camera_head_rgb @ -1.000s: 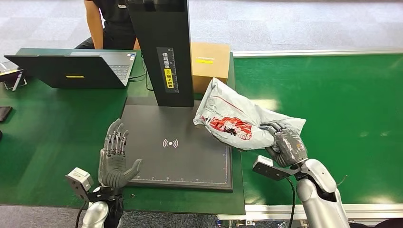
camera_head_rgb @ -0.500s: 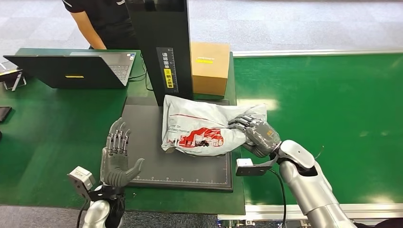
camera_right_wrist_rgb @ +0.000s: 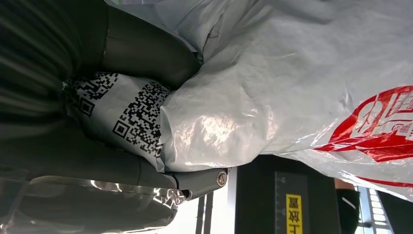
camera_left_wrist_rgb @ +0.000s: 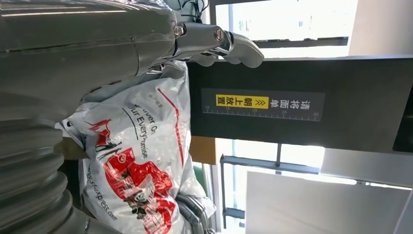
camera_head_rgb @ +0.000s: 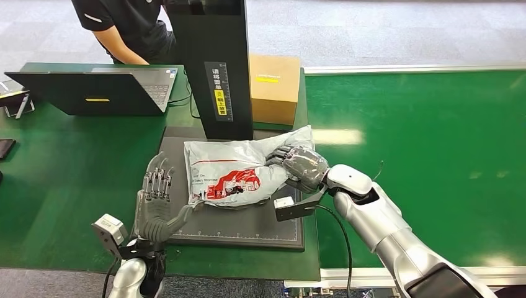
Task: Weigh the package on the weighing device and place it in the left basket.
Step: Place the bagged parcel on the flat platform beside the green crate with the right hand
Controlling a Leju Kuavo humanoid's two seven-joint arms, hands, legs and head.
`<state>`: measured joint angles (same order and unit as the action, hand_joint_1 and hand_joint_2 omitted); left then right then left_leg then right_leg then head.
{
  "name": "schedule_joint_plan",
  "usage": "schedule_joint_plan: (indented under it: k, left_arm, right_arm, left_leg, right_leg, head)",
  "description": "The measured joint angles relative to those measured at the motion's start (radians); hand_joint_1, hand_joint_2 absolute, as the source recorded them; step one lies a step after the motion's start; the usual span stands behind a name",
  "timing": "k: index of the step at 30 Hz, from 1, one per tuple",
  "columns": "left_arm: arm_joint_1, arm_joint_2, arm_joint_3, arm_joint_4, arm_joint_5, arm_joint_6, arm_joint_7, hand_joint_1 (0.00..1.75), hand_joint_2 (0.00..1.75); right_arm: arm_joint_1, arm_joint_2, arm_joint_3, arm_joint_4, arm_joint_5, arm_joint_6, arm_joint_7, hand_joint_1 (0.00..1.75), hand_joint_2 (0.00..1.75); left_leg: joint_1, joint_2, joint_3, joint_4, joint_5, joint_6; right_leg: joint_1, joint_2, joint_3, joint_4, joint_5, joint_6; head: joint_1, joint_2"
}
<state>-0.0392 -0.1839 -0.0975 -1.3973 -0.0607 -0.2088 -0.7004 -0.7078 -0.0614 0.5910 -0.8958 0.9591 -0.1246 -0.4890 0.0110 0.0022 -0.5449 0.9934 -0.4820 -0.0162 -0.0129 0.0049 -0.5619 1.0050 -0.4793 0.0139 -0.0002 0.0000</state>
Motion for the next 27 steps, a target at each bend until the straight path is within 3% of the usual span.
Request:
schedule_joint_plan:
  k: [15, 16, 19, 20, 27]
  left_arm:
    - [-0.005, 0.003, -0.016, 0.02, 0.016, -0.01, 0.0, 0.0, 1.75]
    - [-0.006, 0.003, -0.017, 0.022, 0.016, -0.011, 0.0, 0.0, 1.75]
    - [-0.014, 0.003, -0.023, 0.031, 0.017, -0.015, 0.0, 0.0, 1.75]
    - [-0.017, 0.003, -0.026, 0.033, 0.017, -0.015, 0.0, 0.0, 1.75]
    - [-0.035, 0.004, -0.043, 0.058, 0.024, -0.009, 0.0, 0.0, 1.75]
  right_arm:
    - [-0.06, 0.084, 0.034, 0.216, -0.078, -0.092, -0.059, 1.7, 1.75]
    - [-0.06, 0.087, 0.034, 0.221, -0.097, -0.096, -0.084, 1.5, 1.75]
    - [-0.056, 0.095, 0.033, 0.232, -0.172, -0.118, -0.152, 0.28, 1.75]
    - [-0.053, 0.097, 0.033, 0.234, -0.191, -0.133, -0.158, 0.04, 1.75]
    - [-0.024, 0.098, 0.034, 0.216, -0.303, -0.251, -0.159, 0.0, 1.75]
  left_leg:
    - [0.0, 0.0, 0.0, 0.0, 0.0, 0.0]
    - [0.0, 0.0, 0.0, 0.0, 0.0, 0.0]
    - [0.0, 0.0, 0.0, 0.0, 0.0, 0.0]
    - [0.0, 0.0, 0.0, 0.0, 0.0, 0.0]
    - [0.0, 0.0, 0.0, 0.0, 0.0, 0.0]
  right_leg:
    - [0.0, 0.0, 0.0, 0.0, 0.0, 0.0]
    - [0.0, 0.0, 0.0, 0.0, 0.0, 0.0]
    - [0.0, 0.0, 0.0, 0.0, 0.0, 0.0]
    - [0.0, 0.0, 0.0, 0.0, 0.0, 0.0]
    - [0.0, 0.0, 0.0, 0.0, 0.0, 0.0]
  head:
    - [0.0, 0.0]
    - [0.0, 0.0]
    - [0.0, 0.0]
    - [0.0, 0.0]
    - [0.0, 0.0]
